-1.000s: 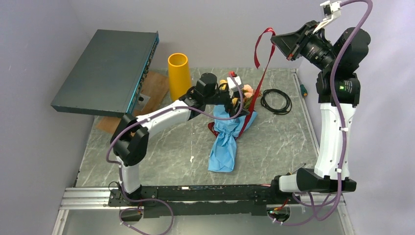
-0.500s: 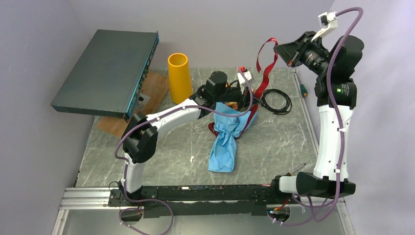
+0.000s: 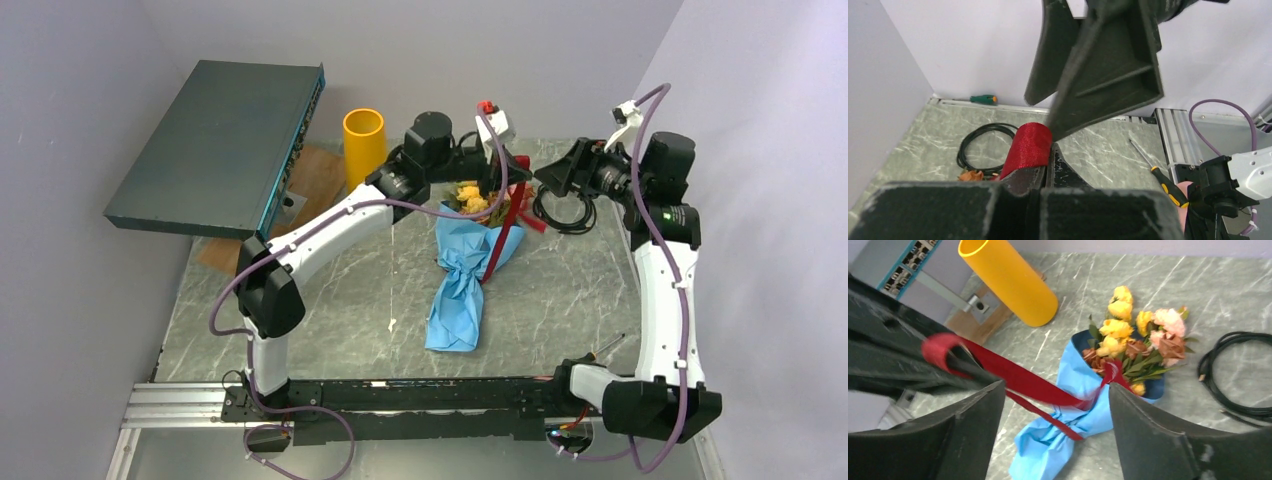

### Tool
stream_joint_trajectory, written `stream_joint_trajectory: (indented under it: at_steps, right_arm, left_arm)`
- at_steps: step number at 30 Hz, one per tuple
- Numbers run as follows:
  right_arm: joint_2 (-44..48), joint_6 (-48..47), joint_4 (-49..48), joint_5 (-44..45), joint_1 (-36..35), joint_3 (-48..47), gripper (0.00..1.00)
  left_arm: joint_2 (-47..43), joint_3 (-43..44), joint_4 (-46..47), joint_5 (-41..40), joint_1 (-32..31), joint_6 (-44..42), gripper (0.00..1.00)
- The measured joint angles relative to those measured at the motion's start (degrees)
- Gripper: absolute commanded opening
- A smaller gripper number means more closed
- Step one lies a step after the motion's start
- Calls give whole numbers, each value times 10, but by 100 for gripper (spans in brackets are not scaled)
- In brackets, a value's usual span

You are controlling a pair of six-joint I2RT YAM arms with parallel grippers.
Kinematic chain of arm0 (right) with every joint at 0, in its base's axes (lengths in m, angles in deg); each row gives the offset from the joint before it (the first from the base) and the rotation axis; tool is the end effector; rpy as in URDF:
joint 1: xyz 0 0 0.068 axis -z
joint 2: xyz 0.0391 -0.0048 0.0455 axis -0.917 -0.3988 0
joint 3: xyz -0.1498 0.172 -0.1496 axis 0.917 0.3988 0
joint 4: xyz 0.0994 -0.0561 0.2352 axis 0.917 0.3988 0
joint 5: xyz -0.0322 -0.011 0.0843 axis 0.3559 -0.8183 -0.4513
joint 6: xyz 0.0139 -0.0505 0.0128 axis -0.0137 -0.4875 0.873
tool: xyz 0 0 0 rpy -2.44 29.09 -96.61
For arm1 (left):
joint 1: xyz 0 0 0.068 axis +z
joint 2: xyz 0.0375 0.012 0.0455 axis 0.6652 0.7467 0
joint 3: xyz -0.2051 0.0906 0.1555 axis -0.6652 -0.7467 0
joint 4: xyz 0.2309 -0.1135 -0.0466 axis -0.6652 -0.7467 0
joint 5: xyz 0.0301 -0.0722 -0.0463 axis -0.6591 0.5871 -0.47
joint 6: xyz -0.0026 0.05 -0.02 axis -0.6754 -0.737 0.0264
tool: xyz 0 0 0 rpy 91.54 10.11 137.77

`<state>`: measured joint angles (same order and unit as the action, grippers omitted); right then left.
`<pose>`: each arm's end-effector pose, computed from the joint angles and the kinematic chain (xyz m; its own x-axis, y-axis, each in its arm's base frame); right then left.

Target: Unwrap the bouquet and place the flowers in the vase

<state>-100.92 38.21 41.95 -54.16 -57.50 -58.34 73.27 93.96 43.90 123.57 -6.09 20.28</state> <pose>0.2349 -0.0130 0.4304 -0.4532 0.2224 -0.8632 -0.4198 0.8010 0.4268 0.2931 -0.3536 0.4114 -0.0100 -0.0389 -0.9992 0.9927 0.1195 -0.0145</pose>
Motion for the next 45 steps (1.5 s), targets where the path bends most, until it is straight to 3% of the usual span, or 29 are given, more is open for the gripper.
stream_joint_trajectory:
  at_steps: [2, 9, 20, 29, 33, 40, 44, 45]
  right_arm:
    - [11, -6, -3, -4, 7, 3, 99]
    - [70, -50, -14, -46, 3, 30, 100]
    - [84, -118, -109, -124, -19, 85, 100]
    - [68, -199, -150, -107, -165, 140, 96]
    - [45, -225, -158, -92, -185, 154, 83]
    - [11, -242, -185, -75, -191, 168, 42]
    - [9, -237, -199, -72, -196, 193, 0]
    - [9, -233, -201, -71, -199, 198, 0]
  left_arm:
    - [2, 35, -34, 6, 7, 0, 0]
    - [21, 159, -88, 45, 43, 26, 0]
    - [28, 184, -80, 147, 61, 123, 0]
    - [30, 195, -6, 207, 73, 230, 0]
    - [30, 195, 18, 223, 76, 265, 0]
    - [30, 195, 47, 228, 81, 304, 0]
    - [30, 195, 51, 218, 92, 314, 0]
    - [30, 195, 50, 216, 95, 314, 0]
